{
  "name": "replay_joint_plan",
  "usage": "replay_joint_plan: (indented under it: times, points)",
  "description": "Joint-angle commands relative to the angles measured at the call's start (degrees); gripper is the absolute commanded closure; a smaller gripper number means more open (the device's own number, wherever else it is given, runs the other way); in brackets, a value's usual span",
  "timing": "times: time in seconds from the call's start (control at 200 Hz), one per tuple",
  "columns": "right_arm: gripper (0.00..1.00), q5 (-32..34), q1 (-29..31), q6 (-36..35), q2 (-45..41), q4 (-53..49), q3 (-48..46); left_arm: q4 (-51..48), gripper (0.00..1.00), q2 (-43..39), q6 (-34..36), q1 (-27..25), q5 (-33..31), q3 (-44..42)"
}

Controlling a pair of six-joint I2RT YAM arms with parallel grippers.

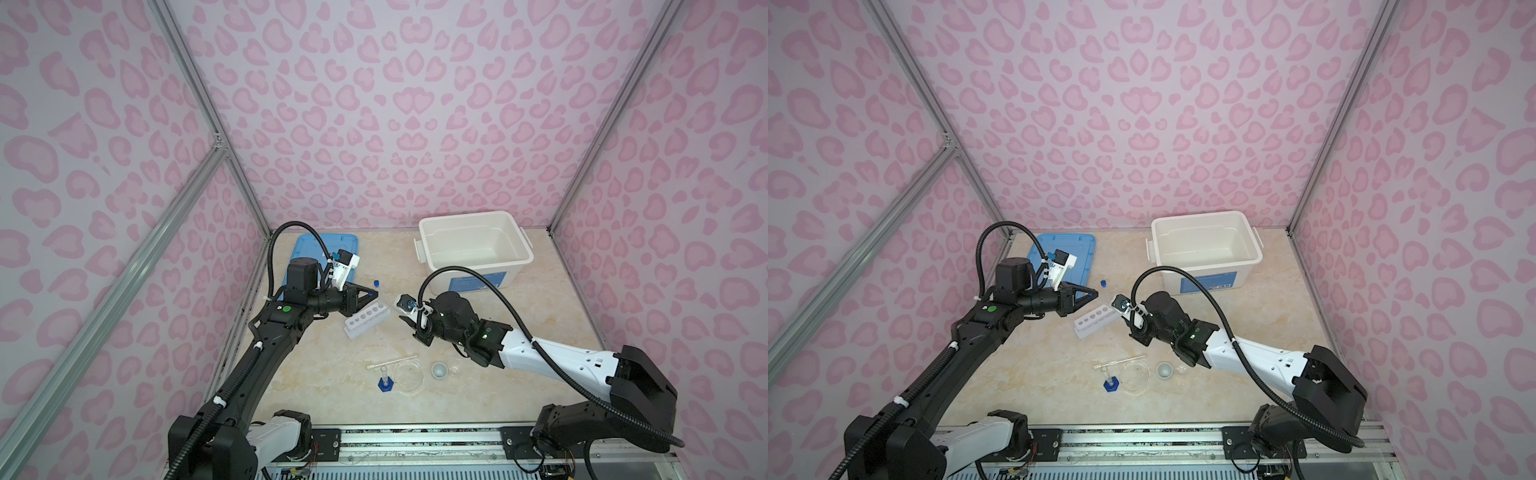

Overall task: Organize the chemistry lab equipment
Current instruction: 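Close the left gripper on the tube cap end and open the right gripper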

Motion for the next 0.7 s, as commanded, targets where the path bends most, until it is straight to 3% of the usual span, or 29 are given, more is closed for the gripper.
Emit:
replay_joint_plan:
  times: [0.0, 0.115, 0.33, 0.47, 0.695]
  points:
    - [0.70, 1.0, 0.1, -0.2, -0.1, 1.3, -0.6, -1.2, 0.84, -0.3, 2.3, 0.0, -1.8, 1.7]
    - [0.64, 1.7, -0.1, 0.1, -1.8, 1.2, -1.5, -7.0, 0.84, -1.3, 6.2, 0.1, -6.7, 4.1]
    - [0.63, 3.0, -1.9, 0.9, -5.3, 0.3, -3.9, -20.9, 0.84, -1.8, 14.2, 0.1, -19.9, 10.2]
    - [0.64, 3.3, -2.8, 1.4, -6.5, 0.4, -5.1, -23.3, 0.84, -2.4, 15.7, 0.0, -27.9, 11.7]
    - [0.64, 2.6, -3.4, 1.6, -5.9, 1.4, -5.5, -24.3, 0.84, 0.0, 16.8, -1.1, -32.7, 14.3]
